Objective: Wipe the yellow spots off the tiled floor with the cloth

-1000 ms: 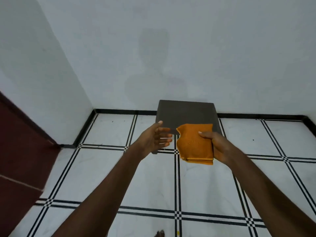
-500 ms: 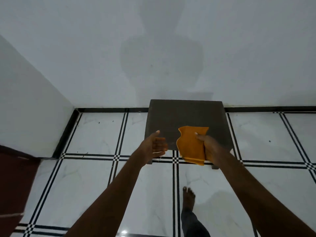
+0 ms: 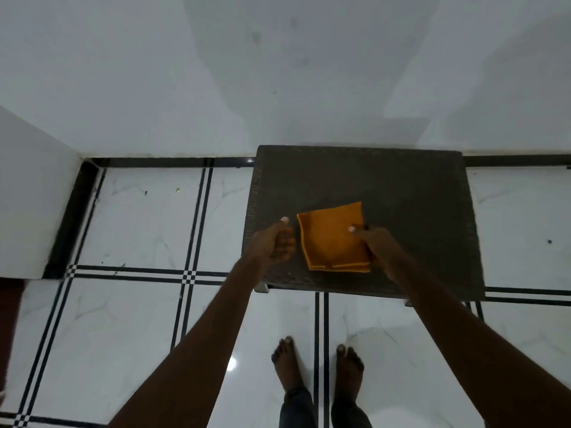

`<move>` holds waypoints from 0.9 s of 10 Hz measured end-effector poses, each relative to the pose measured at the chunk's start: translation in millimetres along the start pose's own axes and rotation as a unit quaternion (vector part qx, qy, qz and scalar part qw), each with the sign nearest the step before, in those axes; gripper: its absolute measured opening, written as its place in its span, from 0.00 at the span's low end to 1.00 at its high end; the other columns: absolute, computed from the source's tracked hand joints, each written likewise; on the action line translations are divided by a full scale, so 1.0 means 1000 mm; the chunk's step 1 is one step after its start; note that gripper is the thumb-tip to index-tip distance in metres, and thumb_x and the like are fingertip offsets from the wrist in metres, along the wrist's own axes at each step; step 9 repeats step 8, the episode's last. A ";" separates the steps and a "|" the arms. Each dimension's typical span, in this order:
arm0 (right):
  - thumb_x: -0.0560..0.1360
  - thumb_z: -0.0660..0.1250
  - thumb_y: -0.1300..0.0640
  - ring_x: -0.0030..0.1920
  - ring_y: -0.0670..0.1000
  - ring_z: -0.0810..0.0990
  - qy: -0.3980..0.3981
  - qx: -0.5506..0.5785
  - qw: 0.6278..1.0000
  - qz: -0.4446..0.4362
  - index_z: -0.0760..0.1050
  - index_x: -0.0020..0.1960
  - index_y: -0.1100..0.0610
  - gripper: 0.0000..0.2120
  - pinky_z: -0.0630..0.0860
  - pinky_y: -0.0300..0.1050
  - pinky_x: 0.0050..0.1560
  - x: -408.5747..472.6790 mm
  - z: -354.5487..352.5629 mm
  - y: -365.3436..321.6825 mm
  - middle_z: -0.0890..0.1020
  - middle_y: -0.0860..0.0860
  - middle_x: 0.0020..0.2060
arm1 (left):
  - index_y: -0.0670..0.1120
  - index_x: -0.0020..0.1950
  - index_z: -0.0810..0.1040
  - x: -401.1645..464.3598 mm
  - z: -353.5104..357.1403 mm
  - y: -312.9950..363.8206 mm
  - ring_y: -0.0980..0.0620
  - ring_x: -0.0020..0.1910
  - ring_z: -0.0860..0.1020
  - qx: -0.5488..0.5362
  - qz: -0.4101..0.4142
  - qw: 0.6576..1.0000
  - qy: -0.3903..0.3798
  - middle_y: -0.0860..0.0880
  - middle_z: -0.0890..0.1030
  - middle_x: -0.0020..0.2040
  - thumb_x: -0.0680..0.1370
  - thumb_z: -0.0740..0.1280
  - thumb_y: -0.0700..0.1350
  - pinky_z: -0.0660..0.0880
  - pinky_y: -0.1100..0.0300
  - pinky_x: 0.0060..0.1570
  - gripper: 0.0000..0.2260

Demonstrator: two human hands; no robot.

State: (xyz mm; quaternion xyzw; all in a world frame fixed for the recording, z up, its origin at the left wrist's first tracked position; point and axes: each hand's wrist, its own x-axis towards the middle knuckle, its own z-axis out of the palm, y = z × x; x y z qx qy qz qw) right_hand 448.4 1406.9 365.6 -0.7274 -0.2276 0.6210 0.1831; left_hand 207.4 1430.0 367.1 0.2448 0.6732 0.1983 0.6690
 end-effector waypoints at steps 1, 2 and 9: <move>0.81 0.68 0.53 0.56 0.60 0.82 0.088 -0.046 0.995 0.000 0.73 0.71 0.59 0.21 0.83 0.59 0.55 0.055 0.010 0.045 0.80 0.58 0.60 | 0.40 0.65 0.78 0.047 0.002 -0.027 0.46 0.50 0.83 0.018 -0.033 0.999 0.019 0.42 0.83 0.54 0.79 0.68 0.57 0.80 0.55 0.44 0.23; 0.80 0.69 0.54 0.52 0.58 0.83 0.160 -0.122 0.979 -0.030 0.76 0.63 0.60 0.14 0.83 0.56 0.50 0.080 0.017 0.068 0.82 0.58 0.55 | 0.42 0.65 0.78 0.070 0.003 -0.047 0.45 0.52 0.82 0.035 -0.025 0.999 0.018 0.43 0.83 0.55 0.79 0.68 0.55 0.80 0.54 0.49 0.21; 0.82 0.67 0.52 0.45 0.50 0.76 0.179 -0.209 0.960 -0.053 0.73 0.64 0.60 0.15 0.71 0.46 0.48 0.002 0.018 0.035 0.76 0.51 0.47 | 0.50 0.51 0.81 0.010 0.005 -0.005 0.48 0.51 0.82 0.223 0.120 0.967 -0.019 0.52 0.82 0.46 0.79 0.66 0.56 0.80 0.53 0.50 0.10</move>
